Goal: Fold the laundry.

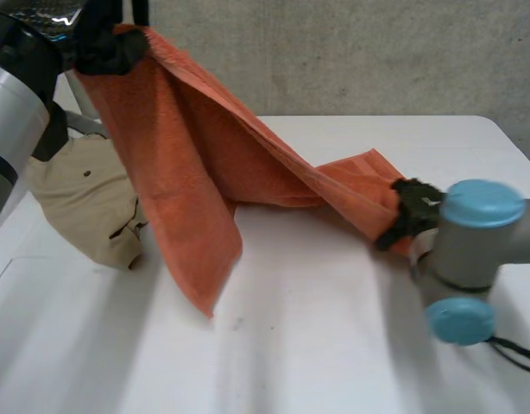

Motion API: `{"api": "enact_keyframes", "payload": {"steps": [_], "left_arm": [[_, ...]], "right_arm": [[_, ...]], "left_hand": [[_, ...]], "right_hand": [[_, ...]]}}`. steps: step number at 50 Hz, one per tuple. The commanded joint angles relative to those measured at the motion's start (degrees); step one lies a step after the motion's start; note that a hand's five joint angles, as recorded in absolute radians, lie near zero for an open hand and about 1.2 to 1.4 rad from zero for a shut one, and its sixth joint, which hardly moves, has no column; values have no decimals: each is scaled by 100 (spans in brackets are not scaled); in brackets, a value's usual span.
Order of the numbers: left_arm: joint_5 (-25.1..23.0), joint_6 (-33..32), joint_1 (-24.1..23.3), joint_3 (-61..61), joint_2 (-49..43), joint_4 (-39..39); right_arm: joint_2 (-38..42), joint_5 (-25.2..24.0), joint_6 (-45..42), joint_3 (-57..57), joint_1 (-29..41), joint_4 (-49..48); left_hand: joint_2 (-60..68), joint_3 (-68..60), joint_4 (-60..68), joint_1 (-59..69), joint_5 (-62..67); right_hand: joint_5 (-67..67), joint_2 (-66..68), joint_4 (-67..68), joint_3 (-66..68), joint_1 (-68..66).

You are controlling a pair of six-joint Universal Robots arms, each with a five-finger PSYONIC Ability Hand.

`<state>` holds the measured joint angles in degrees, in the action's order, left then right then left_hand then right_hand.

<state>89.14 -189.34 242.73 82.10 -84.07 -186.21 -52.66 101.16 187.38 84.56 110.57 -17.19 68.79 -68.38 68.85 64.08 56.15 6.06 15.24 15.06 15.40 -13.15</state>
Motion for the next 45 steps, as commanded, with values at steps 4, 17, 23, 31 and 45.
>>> {"api": "enact_keyframes", "payload": {"steps": [4,17,23,31,45], "left_arm": [[-45,11,459,332,-5,41],[-81,-68,863,851,-92,146],[-492,-392,1337,1167,-206,681],[-801,-1498,1417,1650,-233,1779],[-801,-2362,1224,1959,-925,1905]], "right_arm": [[-289,-1712,-1361,166,-1389,418],[-1570,-3041,-3826,-177,-2056,2849],[-2573,-2962,-5674,-353,-2461,4266],[-3575,-3006,-7065,-292,-2628,6025],[-2989,-2980,-7057,429,-2804,5324]], "left_hand": [[1121,-1162,1115,1592,1385],[1121,-1162,1115,1592,1385],[1121,-1162,1115,1592,1385],[1121,-1162,1115,1592,1385],[1121,-1162,1115,1592,1385]], "right_hand": [[5125,5206,5225,5191,-5416],[6394,6476,6494,6460,-6685],[6394,6476,6494,6460,-6685],[6394,6476,6494,6460,-6685],[6394,6476,6494,6460,-6685]]}}
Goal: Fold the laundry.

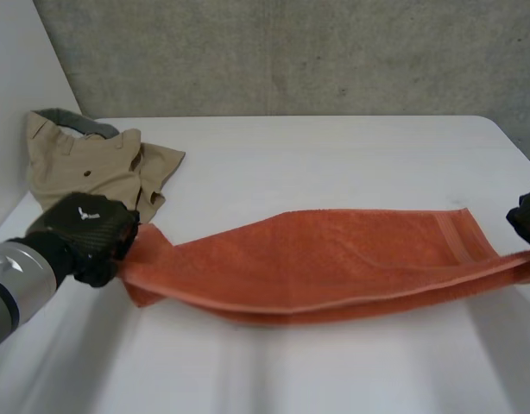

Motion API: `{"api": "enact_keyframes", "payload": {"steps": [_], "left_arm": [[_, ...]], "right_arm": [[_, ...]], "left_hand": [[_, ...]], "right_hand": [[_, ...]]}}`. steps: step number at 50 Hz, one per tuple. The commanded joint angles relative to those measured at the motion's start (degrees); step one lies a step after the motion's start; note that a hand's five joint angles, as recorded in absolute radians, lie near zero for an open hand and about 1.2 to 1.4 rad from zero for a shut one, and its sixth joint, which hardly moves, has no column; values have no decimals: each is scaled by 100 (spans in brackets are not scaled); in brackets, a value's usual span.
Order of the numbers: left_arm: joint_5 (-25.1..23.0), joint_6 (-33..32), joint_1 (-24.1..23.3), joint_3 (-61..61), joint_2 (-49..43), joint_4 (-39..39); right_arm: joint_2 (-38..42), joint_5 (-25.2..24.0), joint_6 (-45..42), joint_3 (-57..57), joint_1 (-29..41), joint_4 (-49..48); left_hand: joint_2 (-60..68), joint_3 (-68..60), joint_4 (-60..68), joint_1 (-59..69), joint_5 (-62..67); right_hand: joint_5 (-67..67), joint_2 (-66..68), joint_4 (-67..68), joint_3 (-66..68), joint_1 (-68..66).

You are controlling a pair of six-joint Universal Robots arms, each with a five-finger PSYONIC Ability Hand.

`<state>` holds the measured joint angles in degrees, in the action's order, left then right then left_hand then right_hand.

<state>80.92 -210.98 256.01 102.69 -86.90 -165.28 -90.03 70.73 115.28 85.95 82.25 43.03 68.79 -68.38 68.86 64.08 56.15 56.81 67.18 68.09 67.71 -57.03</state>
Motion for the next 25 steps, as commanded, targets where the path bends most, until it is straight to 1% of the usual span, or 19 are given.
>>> {"api": "enact_keyframes", "payload": {"steps": [1,2,3,4,6,8,10,12,13,15,16,17,18,20,21,22,23,24,25], "left_arm": [[29,-197,-148,-187,-783,-267],[55,-189,-209,-379,-1037,-450],[64,-189,-245,-494,-1196,-583],[73,-171,-262,-626,-1372,-714],[117,-180,-306,-1074,-1838,-1066],[196,-162,-324,-1504,-2154,-1269],[397,-180,-350,-2163,-2532,-1506],[547,-171,-359,-2672,-2752,-1638],[696,-154,-394,-3215,-2936,-1804],[793,-162,-412,-3806,-3095,-2068],[829,-145,-421,-4070,-3157,-2226],[855,-119,-421,-4534,-3245,-2584],[855,-92,-429,-4721,-3272,-2770],[873,-31,-421,-5012,-3289,-3166],[882,65,-421,-5161,-3272,-3585],[882,118,-429,-5206,-3263,-3798],[899,180,-430,-5215,-3246,-4018],[943,285,-430,-5198,-3193,-4403],[978,338,-430,-5180,-3149,-4564]], "right_arm": [[846,73,170,282,37,-769],[1195,134,231,230,72,-1066],[1277,152,266,203,81,-1156],[1512,274,475,55,203,-1470],[1655,362,661,-95,344,-1648],[1944,573,1083,-568,677,-2026],[2173,749,1338,-999,897,-2246],[2437,1030,1645,-1719,1187,-2536],[2481,1100,1742,-1957,1249,-2632],[2569,1224,1901,-2422,1355,-2861],[2622,1320,2110,-2982,1434,-3210],[2640,1338,2173,-3135,1452,-3335],[2675,1347,2296,-3337,1461,-3511],[2701,1303,2700,-3821,1505,-4152],[2701,1295,2840,-3935,1522,-4371],[2684,1286,2972,-4015,1531,-4609],[2666,1277,3226,-4103,1548,-5063],[2657,1268,3333,-4121,1540,-5286],[2649,1268,3438,-4121,1540,-5444]], "left_hand": [[1121,-1162,1114,1592,1385],[1121,-1162,1114,1592,1385],[1121,-1162,1114,1592,1385],[1121,-1162,1114,1592,1385],[1121,-1162,1114,1592,1385],[1121,-1162,1114,1592,1385],[1121,-1162,1114,1592,1385],[1121,-1162,1114,1592,1385],[1121,-1162,1114,1592,1385],[1121,-1162,1114,1592,1385],[1121,-1162,1114,1592,1385],[1121,-1162,1114,1592,1385],[1121,-1162,1114,1592,1385],[1121,-1162,1114,1592,1385],[1121,-1162,1114,1592,1385],[1121,-1162,1114,1592,1385],[1121,-1162,1114,1592,1385],[1121,-1162,1114,1592,1385],[1121,-1162,1114,1592,1385]], "right_hand": [[1319,1282,1191,1229,-2297],[1319,1282,1191,1229,-2297],[1319,1282,1191,1229,-2297],[1319,1282,1191,1229,-2297],[1319,1282,1191,1229,-2297],[1319,1282,1191,1229,-2297],[1319,1282,1191,1229,-2297],[1319,1282,1191,1229,-2297],[1319,1282,1191,1229,-2297],[1319,1282,1191,1229,-2297],[1319,1282,1191,1229,-2297],[1319,1282,1191,1229,-2297],[1319,1282,1191,1229,-2297],[1319,1282,1191,1229,-2297],[1319,1282,1191,1229,-2297],[1319,1282,1191,1229,-2297],[1319,1282,1191,1229,-2297],[1319,1282,1191,1229,-2297],[1319,1282,1191,1229,-2297]]}}
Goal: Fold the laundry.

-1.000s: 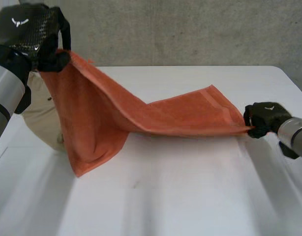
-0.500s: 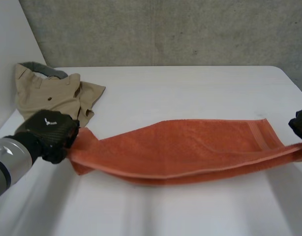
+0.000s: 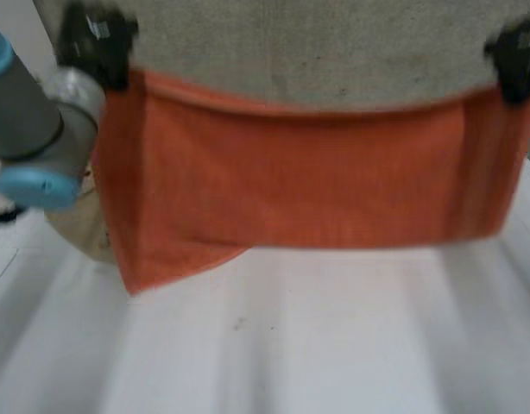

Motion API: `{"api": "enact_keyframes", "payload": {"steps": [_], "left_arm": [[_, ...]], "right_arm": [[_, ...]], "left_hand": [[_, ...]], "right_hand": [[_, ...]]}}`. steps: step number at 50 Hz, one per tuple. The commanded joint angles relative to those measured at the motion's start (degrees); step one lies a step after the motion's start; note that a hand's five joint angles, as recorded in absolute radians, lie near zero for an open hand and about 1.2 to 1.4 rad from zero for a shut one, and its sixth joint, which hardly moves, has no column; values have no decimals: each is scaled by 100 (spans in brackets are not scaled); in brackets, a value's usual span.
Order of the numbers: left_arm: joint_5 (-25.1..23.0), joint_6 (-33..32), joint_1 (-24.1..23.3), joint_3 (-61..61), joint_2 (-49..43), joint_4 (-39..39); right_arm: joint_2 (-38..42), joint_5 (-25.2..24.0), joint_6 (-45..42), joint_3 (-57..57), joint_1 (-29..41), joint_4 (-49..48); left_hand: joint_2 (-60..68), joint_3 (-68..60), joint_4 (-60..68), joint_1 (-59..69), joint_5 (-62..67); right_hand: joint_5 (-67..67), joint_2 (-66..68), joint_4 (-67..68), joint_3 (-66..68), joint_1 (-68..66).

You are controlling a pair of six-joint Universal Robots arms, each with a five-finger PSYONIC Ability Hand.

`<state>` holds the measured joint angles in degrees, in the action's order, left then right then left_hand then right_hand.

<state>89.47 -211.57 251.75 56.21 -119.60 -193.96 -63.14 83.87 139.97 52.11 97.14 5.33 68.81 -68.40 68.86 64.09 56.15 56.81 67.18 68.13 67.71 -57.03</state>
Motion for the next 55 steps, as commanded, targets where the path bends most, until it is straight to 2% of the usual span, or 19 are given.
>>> {"api": "enact_keyframes", "payload": {"steps": [1,3,8,16,21,26,32,34,41,42,46,48,50,55], "left_arm": [[175,441,-3,-497,165,-1845],[315,581,5,-279,296,-2048],[352,679,23,381,429,-2049],[343,688,76,1910,421,-1988],[334,679,50,2780,368,-1952],[316,644,23,3501,315,-1812],[308,486,-12,4240,683,-987],[308,398,14,4398,981,-636],[308,-6,41,5057,2072,1332],[299,-94,58,5171,2351,1813],[273,-453,76,5452,2914,2790],[237,-647,76,5524,3074,3004],[202,-893,76,5602,3241,3101],[176,-1000,102,5568,3216,2944]], "right_arm": [[-58,-29,1057,-720,51,-1832],[-111,-37,1225,-579,77,-2175],[-225,-178,1260,-52,25,-2290],[-234,-933,1278,932,-2,-2203],[-94,-1600,1225,1800,-98,-1975],[-58,-1813,936,2435,-362,-1667],[-251,-1839,-82,2892,-757,-421],[-488,-1743,-706,3033,-924,378],[-1269,-1602,-2296,3849,-1749,2846],[-1393,-1602,-2438,3964,-1820,3034],[-2131,-1646,-2993,4395,-2102,3396],[-2438,-1698,-3203,4553,-2338,3387],[-2554,-1751,-3274,4615,-2488,3387],[-2572,-1900,-3275,4703,-2621,3379]], "left_hand": [[1119,-1160,1114,1591,1385],[1119,-1160,1114,1591,1385],[1119,-1160,1114,1591,1385],[1119,-1160,1114,1591,1385],[1119,-1160,1114,1591,1385],[1119,-1160,1114,1591,1385],[1119,-1160,1114,1591,1385],[1119,-1160,1114,1591,1385],[1119,-1160,1114,1591,1385],[1119,-1160,1114,1591,1385],[1119,-1160,1114,1591,1385],[1119,-1160,1114,1591,1385],[1119,-1160,1114,1591,1385],[1119,-1160,1114,1591,1385]], "right_hand": [[1319,1282,1187,1229,-2297],[1319,1282,1187,1229,-2297],[1319,1282,1187,1229,-2297],[1319,1282,1187,1229,-2297],[1319,1282,1187,1229,-2297],[1319,1282,1187,1229,-2297],[1319,1282,1187,1229,-2297],[1319,1282,1187,1229,-2297],[1319,1282,1187,1229,-2297],[1319,1282,1187,1229,-2297],[1319,1282,1187,1229,-2297],[1319,1282,1187,1229,-2297],[1319,1282,1187,1229,-2297],[1319,1282,1187,1229,-2297]]}}
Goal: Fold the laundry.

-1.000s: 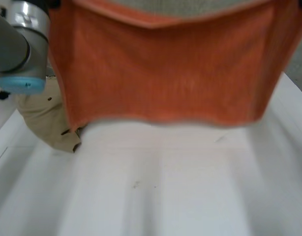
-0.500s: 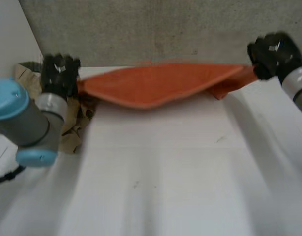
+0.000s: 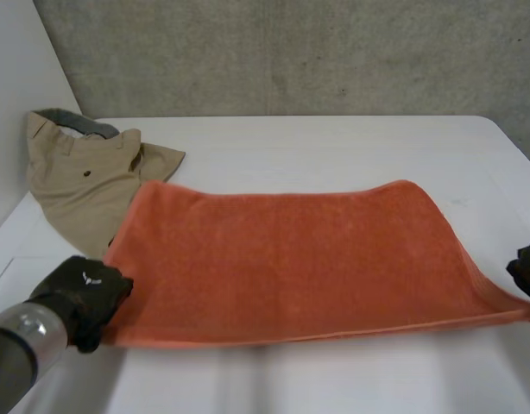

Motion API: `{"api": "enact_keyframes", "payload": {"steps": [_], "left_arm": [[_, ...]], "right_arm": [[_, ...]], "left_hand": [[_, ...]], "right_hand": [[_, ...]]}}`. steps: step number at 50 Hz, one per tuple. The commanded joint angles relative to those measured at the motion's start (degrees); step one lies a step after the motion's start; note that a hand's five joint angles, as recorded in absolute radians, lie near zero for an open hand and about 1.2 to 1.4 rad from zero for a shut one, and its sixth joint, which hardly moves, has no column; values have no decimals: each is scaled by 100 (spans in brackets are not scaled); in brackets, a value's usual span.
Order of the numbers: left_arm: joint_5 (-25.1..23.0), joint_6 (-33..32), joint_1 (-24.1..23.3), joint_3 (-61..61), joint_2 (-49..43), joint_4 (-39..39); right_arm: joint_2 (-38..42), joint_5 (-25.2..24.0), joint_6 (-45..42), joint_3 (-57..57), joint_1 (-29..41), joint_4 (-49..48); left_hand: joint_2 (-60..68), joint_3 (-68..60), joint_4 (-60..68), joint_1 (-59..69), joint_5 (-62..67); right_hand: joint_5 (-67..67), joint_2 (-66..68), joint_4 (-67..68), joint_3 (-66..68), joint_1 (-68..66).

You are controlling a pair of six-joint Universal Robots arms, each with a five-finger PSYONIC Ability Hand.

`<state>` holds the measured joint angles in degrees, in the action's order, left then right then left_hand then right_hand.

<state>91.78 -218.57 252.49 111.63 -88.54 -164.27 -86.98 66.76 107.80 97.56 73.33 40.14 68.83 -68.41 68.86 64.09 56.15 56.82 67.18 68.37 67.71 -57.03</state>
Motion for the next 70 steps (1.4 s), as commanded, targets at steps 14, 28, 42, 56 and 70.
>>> {"api": "enact_keyframes", "payload": {"steps": [14,28,42,56,70], "left_arm": [[6,-256,-112,-1027,-1954,-1502],[24,-54,-218,-4402,-2826,-2442],[191,420,-244,-5706,-2326,-5300],[182,798,-174,-2922,-2325,-5089],[164,807,-244,-854,-2282,-4158]], "right_arm": [[1245,3,1252,-351,568,-1526],[2194,1251,2974,-3803,2150,-2861],[1764,1665,4153,-5125,2475,-5534],[1720,691,4118,-3139,2326,-5508],[1799,-514,2855,-1293,1281,-3535]], "left_hand": [[1117,-1159,1114,1591,1385],[1117,-1159,1114,1591,1385],[1117,-1159,1114,1591,1385],[1117,-1159,1114,1591,1385],[1117,-1159,1114,1591,1385]], "right_hand": [[1318,1282,1163,1229,-2297],[1318,1282,1163,1229,-2297],[1318,1282,1163,1229,-2297],[1318,1282,1163,1229,-2297],[1318,1282,1163,1229,-2297]]}}
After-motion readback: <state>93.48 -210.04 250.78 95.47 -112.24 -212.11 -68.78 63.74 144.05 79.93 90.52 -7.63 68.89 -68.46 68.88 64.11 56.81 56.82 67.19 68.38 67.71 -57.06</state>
